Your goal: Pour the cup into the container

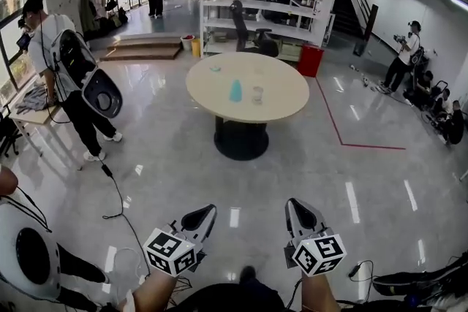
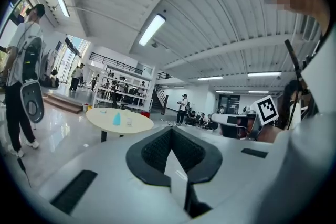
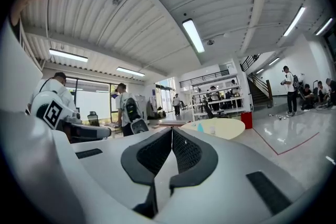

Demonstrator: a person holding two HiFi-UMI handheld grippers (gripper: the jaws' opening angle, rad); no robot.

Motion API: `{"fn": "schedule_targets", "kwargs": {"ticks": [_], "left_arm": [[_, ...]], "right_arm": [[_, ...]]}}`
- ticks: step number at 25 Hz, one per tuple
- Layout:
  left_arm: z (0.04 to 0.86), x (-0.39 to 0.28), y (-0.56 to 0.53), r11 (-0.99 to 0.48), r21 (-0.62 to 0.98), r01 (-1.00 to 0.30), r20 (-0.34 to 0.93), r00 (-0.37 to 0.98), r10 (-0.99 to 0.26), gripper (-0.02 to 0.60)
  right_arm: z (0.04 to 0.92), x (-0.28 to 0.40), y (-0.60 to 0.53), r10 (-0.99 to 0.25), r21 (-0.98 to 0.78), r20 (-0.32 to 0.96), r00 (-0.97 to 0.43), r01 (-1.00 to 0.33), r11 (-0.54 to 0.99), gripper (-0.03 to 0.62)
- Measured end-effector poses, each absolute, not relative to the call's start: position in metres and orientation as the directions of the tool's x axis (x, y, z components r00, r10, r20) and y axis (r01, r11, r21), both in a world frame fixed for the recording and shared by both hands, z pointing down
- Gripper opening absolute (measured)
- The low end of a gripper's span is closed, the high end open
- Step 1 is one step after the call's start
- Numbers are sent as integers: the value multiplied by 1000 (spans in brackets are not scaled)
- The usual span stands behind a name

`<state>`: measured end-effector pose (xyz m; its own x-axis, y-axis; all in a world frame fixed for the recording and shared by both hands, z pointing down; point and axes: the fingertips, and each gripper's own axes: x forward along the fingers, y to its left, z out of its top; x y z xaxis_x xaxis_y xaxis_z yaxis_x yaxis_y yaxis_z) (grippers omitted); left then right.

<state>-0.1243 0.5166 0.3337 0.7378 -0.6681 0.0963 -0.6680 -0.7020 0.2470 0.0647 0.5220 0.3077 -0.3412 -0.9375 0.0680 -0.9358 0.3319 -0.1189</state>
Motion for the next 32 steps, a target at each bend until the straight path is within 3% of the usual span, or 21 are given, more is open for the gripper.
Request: {"fn": "schedule_targets", "kwargs": {"ticks": [8,13,32], "left_arm": [[333,-75,438,-649,255,-717,107,688,-718,0],[346,-43,357,-637,270,-722,135,683,-717,0],[347,-67,69,-740,257,-622,87,777,-623,0]], "right_arm": [[303,118,439,-910,-97,71,-408,-911,401,5],[320,151,350,-920,-132,90,-382,-920,369,5],[331,125,94,-949,-120,114,-293,-952,280,5]]}}
